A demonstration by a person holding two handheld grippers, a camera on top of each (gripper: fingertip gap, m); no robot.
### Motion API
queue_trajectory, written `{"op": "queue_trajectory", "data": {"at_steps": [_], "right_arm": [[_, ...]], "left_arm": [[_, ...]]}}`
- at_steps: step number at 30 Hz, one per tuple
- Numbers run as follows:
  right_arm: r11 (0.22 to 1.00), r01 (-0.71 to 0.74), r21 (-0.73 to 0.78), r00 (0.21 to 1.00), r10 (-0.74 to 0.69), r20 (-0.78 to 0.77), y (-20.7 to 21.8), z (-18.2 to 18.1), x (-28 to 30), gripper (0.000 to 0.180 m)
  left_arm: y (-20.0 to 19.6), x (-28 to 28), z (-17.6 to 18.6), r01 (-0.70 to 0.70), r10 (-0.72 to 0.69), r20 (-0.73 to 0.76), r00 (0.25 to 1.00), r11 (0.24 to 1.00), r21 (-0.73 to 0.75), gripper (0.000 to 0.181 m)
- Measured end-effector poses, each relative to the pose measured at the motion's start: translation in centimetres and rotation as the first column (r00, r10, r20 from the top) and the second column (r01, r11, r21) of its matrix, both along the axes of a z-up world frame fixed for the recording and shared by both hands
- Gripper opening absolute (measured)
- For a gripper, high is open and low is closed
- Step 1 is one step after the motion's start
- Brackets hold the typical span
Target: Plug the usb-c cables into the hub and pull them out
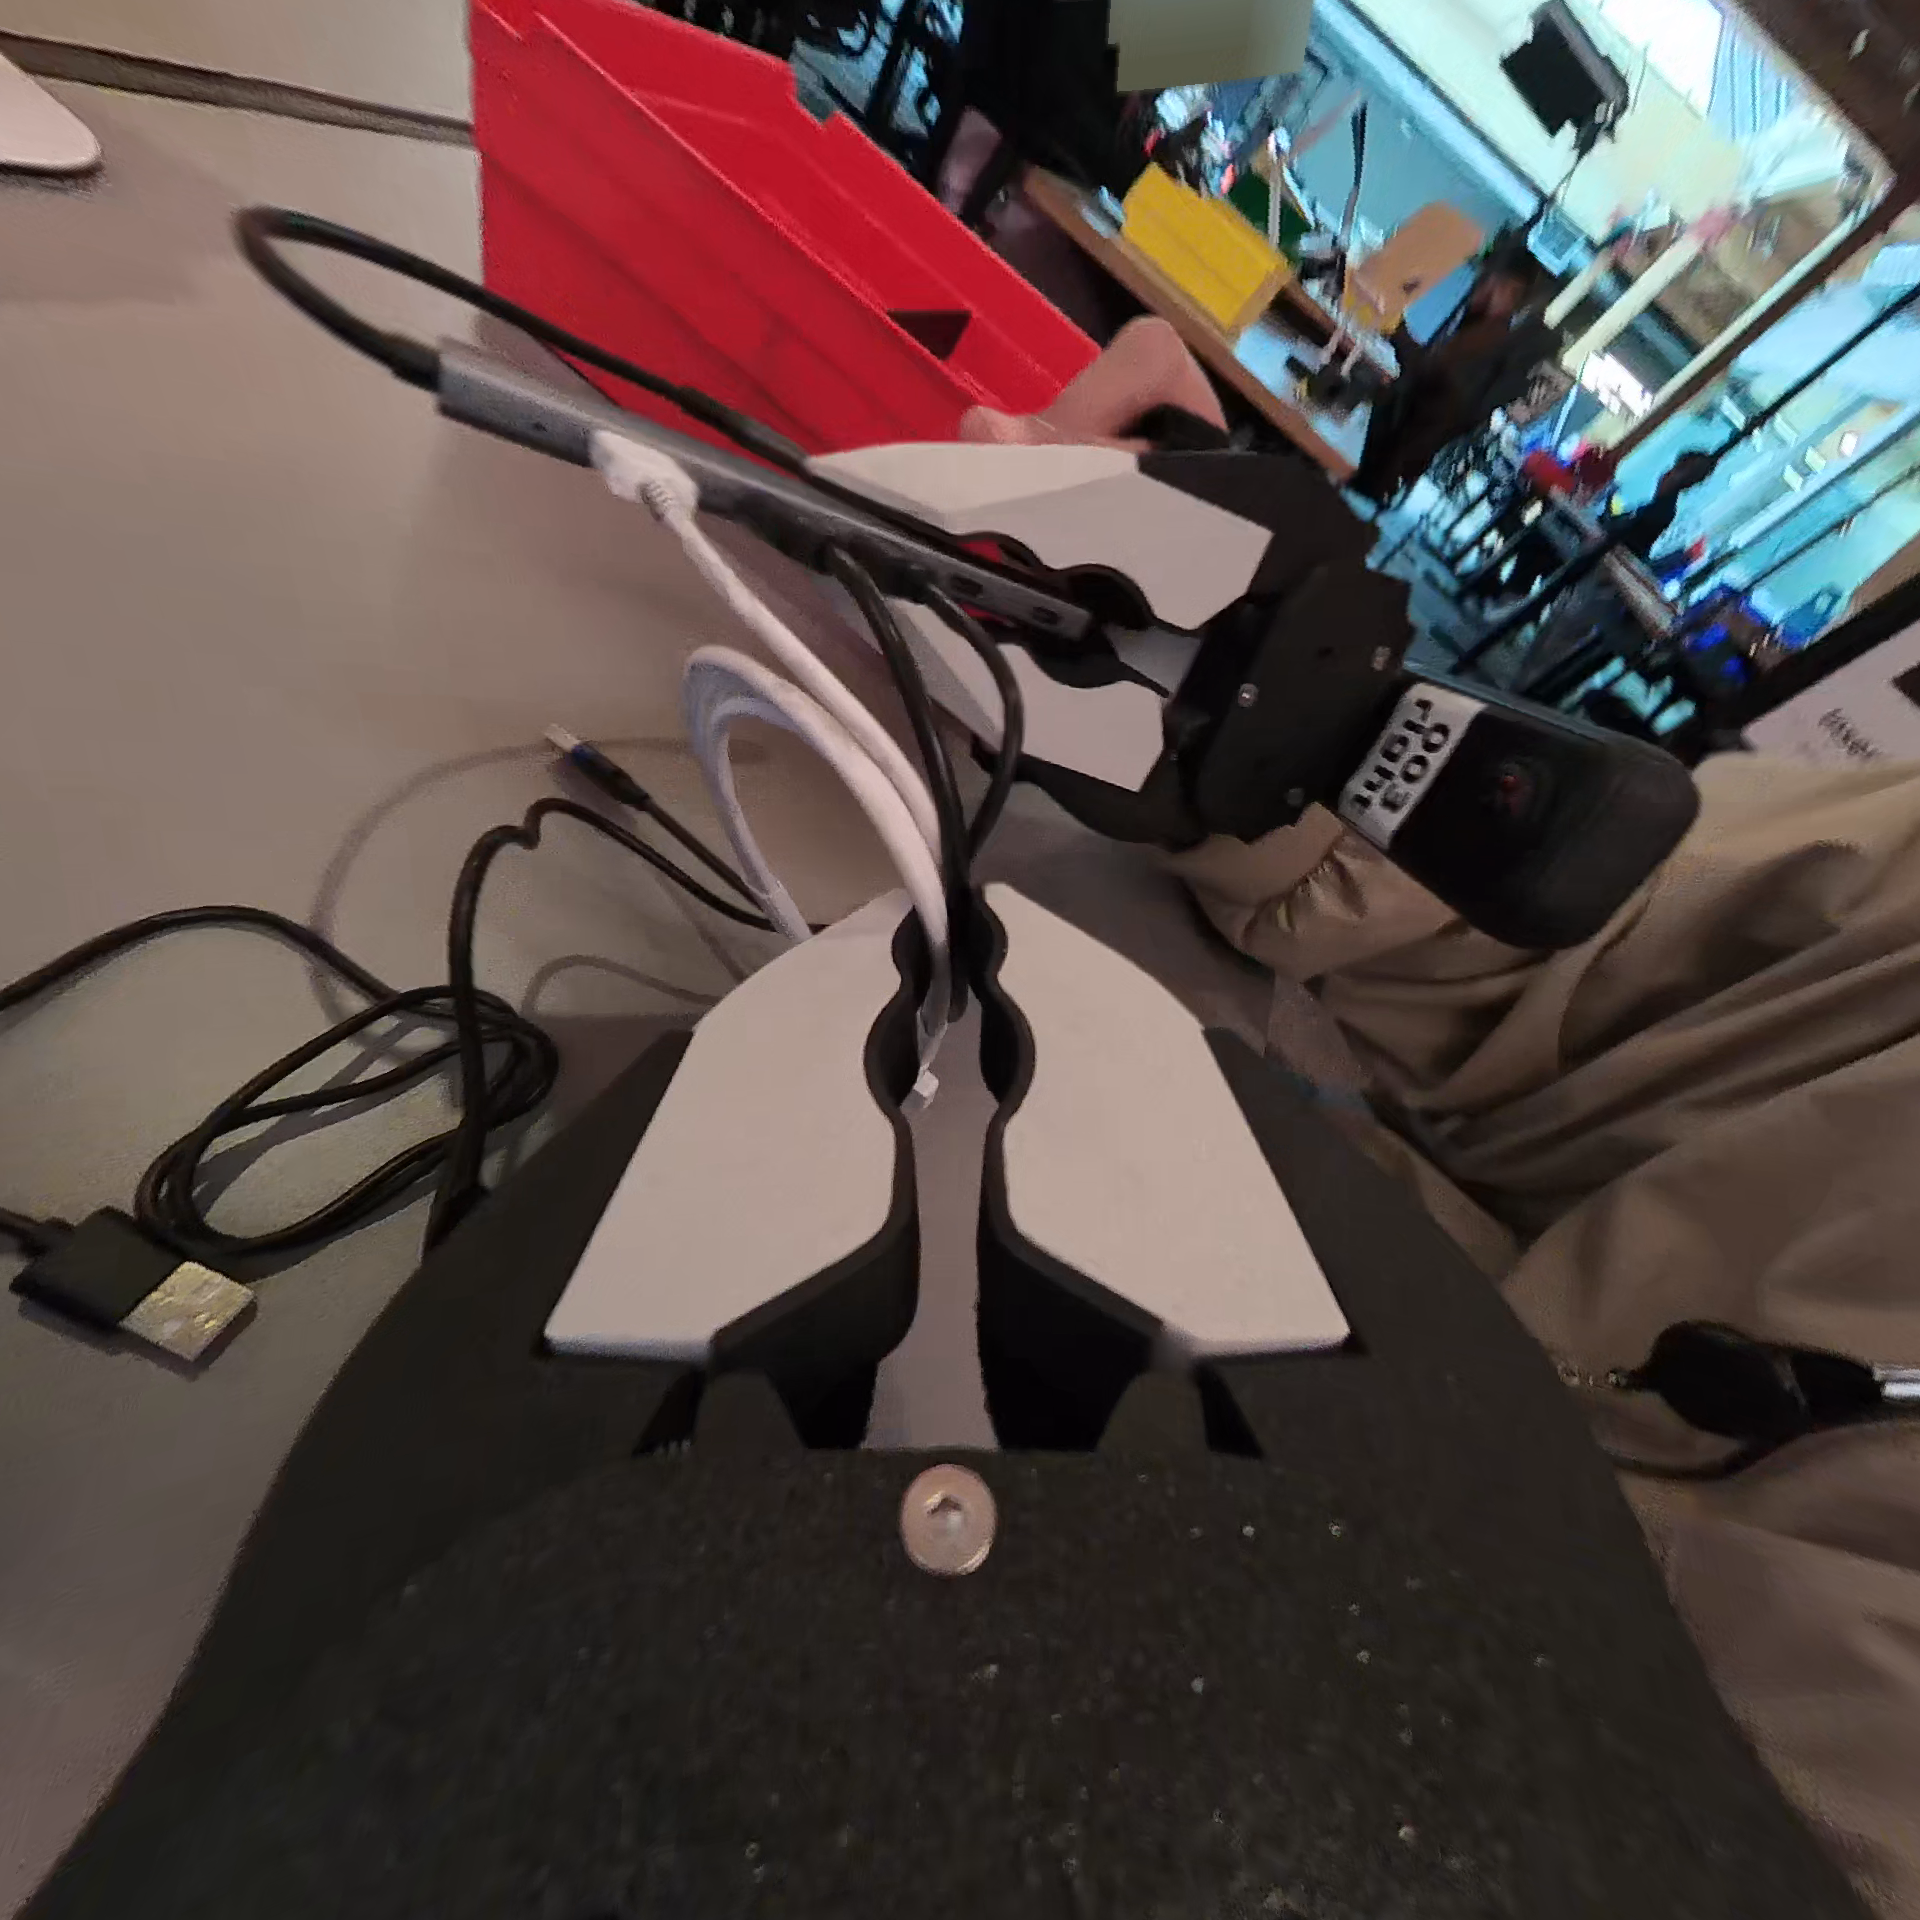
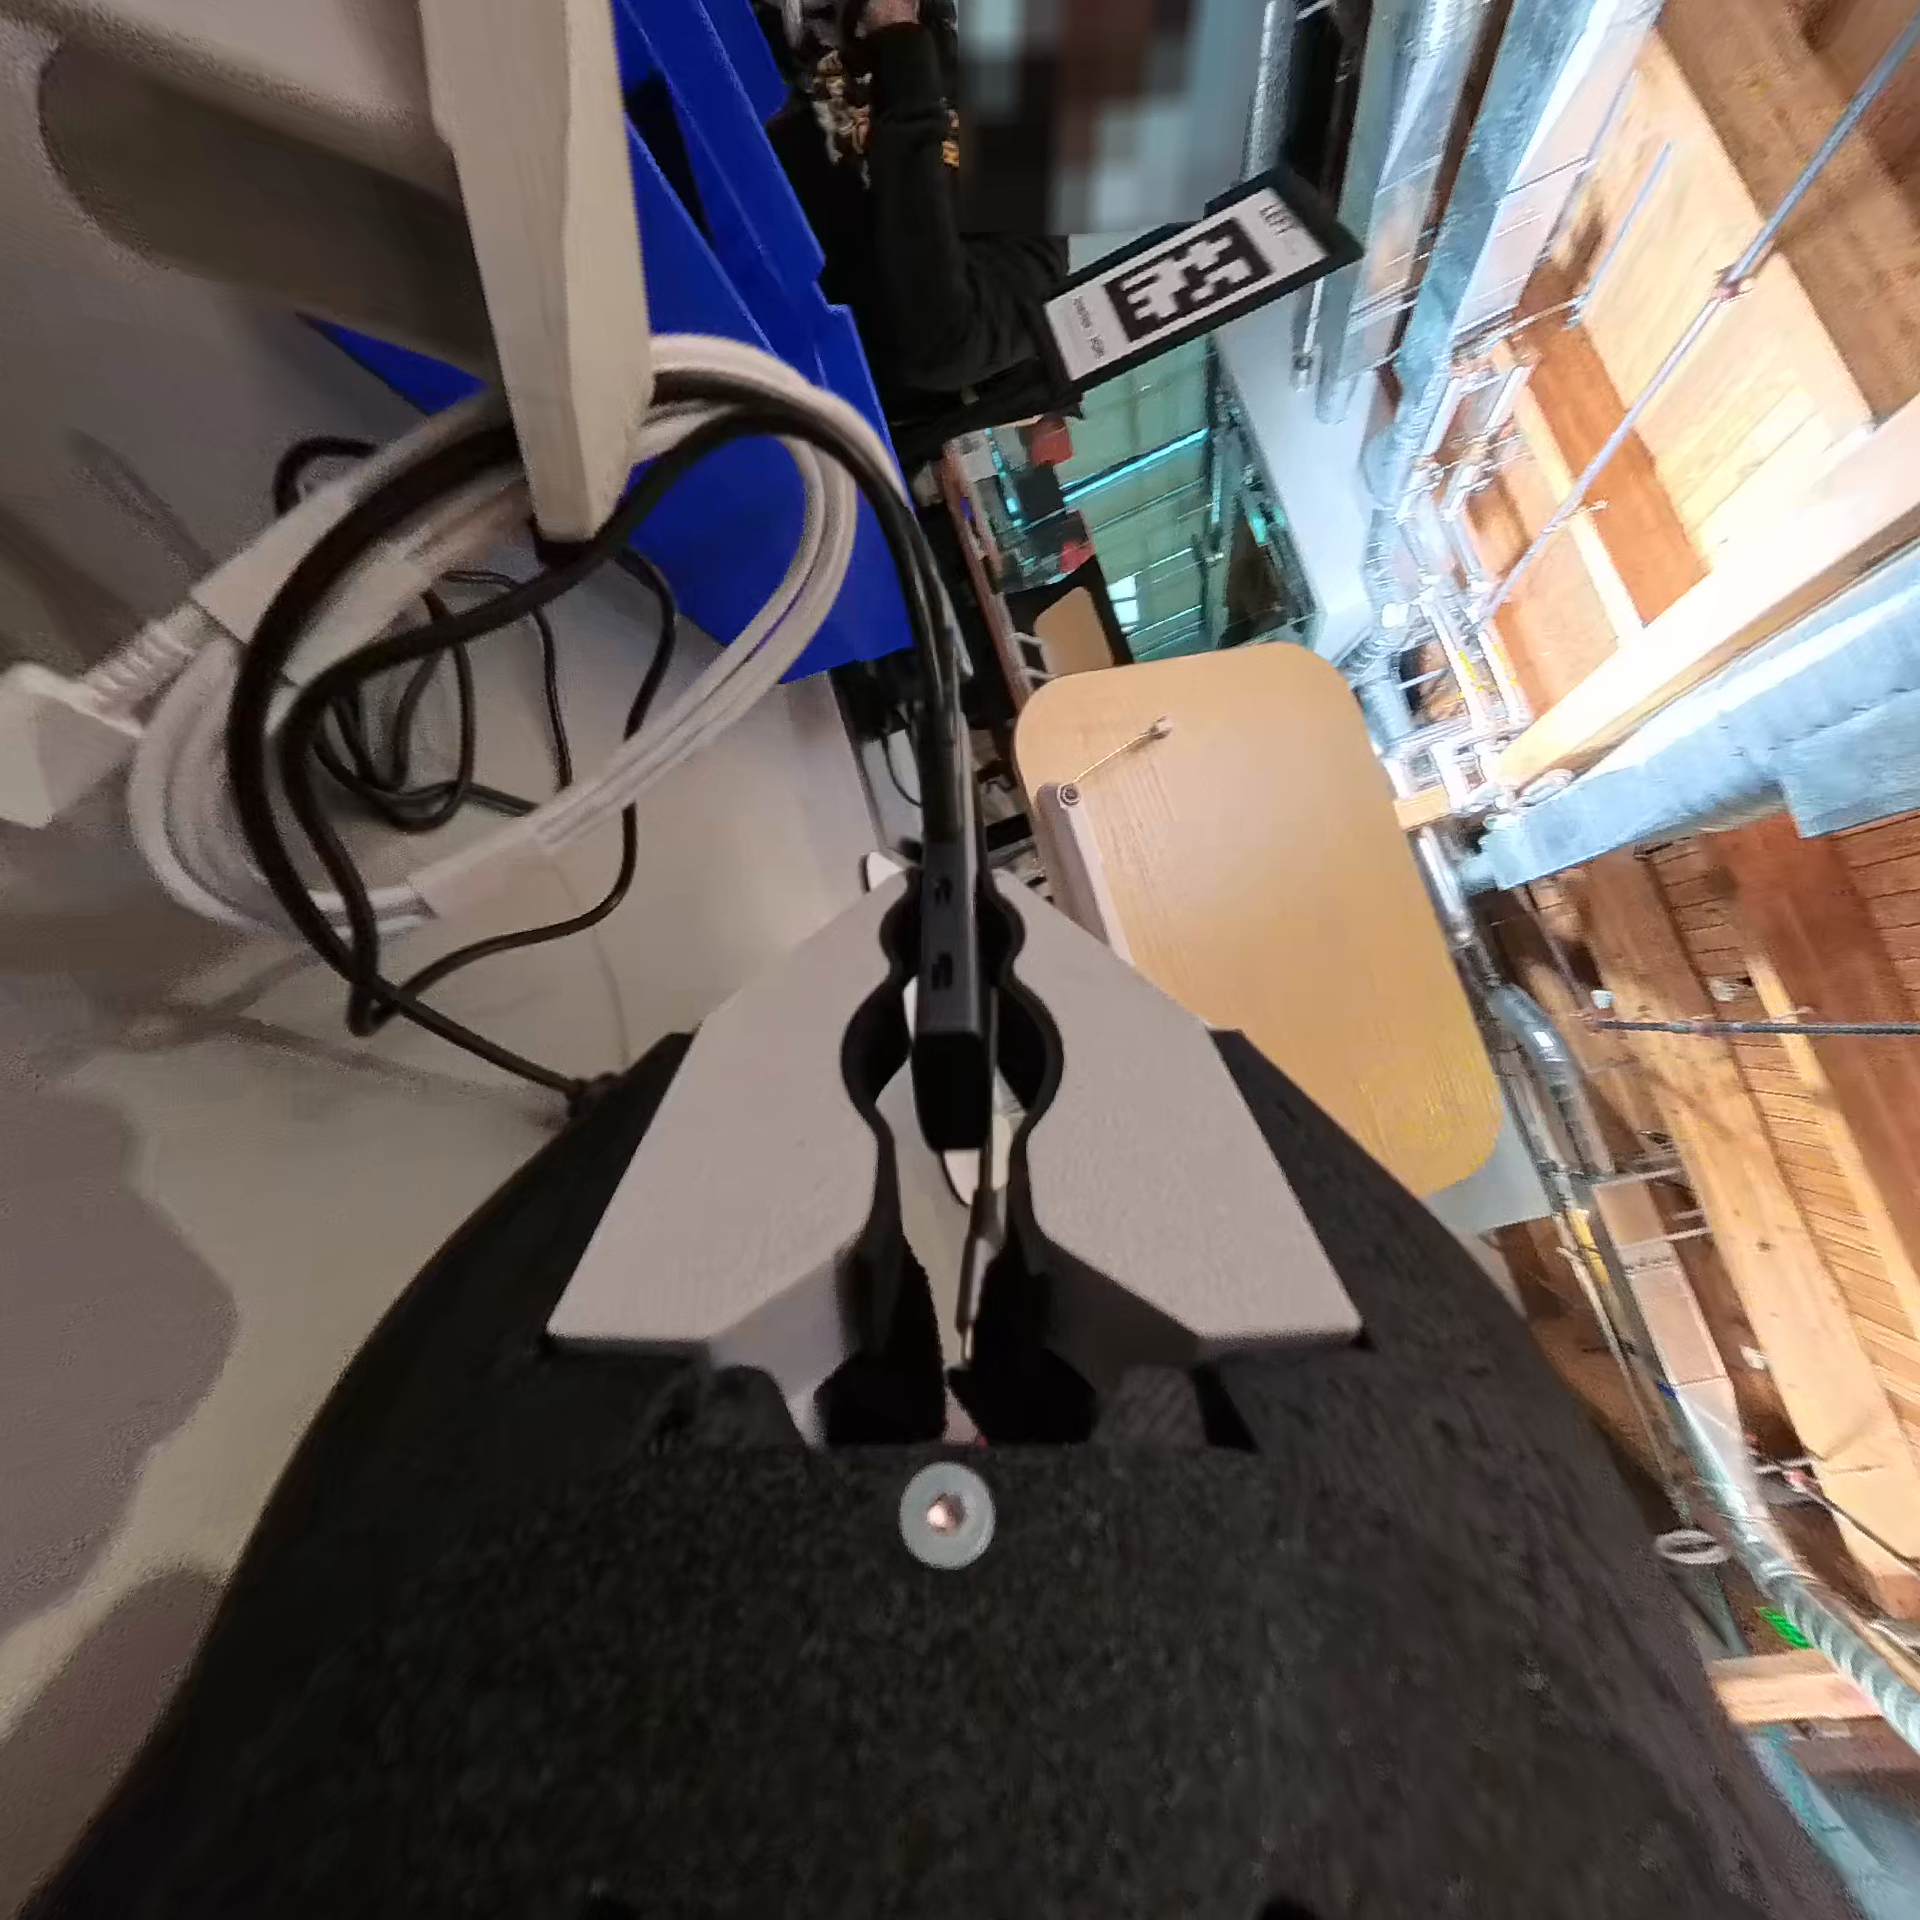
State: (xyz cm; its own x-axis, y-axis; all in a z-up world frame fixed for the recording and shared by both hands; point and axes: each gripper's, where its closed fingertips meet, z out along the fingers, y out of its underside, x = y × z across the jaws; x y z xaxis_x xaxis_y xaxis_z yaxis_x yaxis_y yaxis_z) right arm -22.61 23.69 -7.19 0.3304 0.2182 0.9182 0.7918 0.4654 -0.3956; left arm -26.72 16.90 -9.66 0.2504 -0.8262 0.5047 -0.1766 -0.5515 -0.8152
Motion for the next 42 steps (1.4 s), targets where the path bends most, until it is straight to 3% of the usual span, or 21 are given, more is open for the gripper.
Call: {"op": "queue_trajectory", "data": {"at_steps": [7,11,15,19,21,22,26,30,36,42], "right_arm": [[0.998,-0.041,0.054,0.999,0.042,-0.027,-0.3,-1.0,-0.3,0.012],[0.992,-0.096,0.086,0.995,0.098,-0.016,-1.2,-1.3,-0.9,0.019],[0.983,-0.147,0.114,0.988,0.15,-0.023,-2.1,-1.1,-1.6,0.01],[0.992,-0.09,0.092,0.995,0.095,-0.044,-1.2,-0.6,-0.5,0.008],[0.992,-0.066,0.104,0.998,0.068,-0.009,-0.8,-0.6,-0.1,0.008],[0.991,-0.07,0.118,0.997,0.067,0.03,-0.9,-0.7,-0.2,0.008],[0.979,-0.081,0.189,0.989,0.054,0.141,-1.5,-1.4,-0.9,0.008],[0.968,-0.143,0.204,0.981,0.112,0.159,-3.1,-1.5,-2.3,0.008],[0.945,-0.261,0.196,0.965,0.255,0.059,-5.1,-0.2,-2.9,0.013],[0.947,-0.241,0.213,0.97,0.227,0.087,-4.8,-0.4,-2.9,0.015]], "left_arm": [[-3.2,0.9,-0.7,0.213,-0.213,-0.026,0.977,0.977,-0.012,0.006],[-4.7,0.7,0.3,0.32,-0.318,0.053,0.947,0.947,-0.034,0.005],[-5.6,-0.1,1.4,0.392,-0.383,0.131,0.915,0.918,-0.055,0.005],[-2.8,-0.5,0.7,0.24,-0.233,0.1,0.967,0.969,-0.064,0.012],[-1.1,-0.6,1.1,0.135,-0.128,0.115,0.985,0.989,-0.055,0.047],[-0.5,-0.6,1.5,0.097,-0.089,0.133,0.987,0.994,-0.054,0.056],[1.6,-1.6,2.4,-0.009,0.037,0.211,0.977,0.991,-0.131,0.048],[1.6,-1.4,1.2,0.007,0.032,0.201,0.979,0.981,-0.192,0.009],[0.5,-1.5,1.8,0.138,-0.015,0.318,0.948,0.92,-0.366,0.003],[0.1,-1.0,1.6,0.168,-0.018,0.334,0.942,0.889,-0.426,0.003]]}}
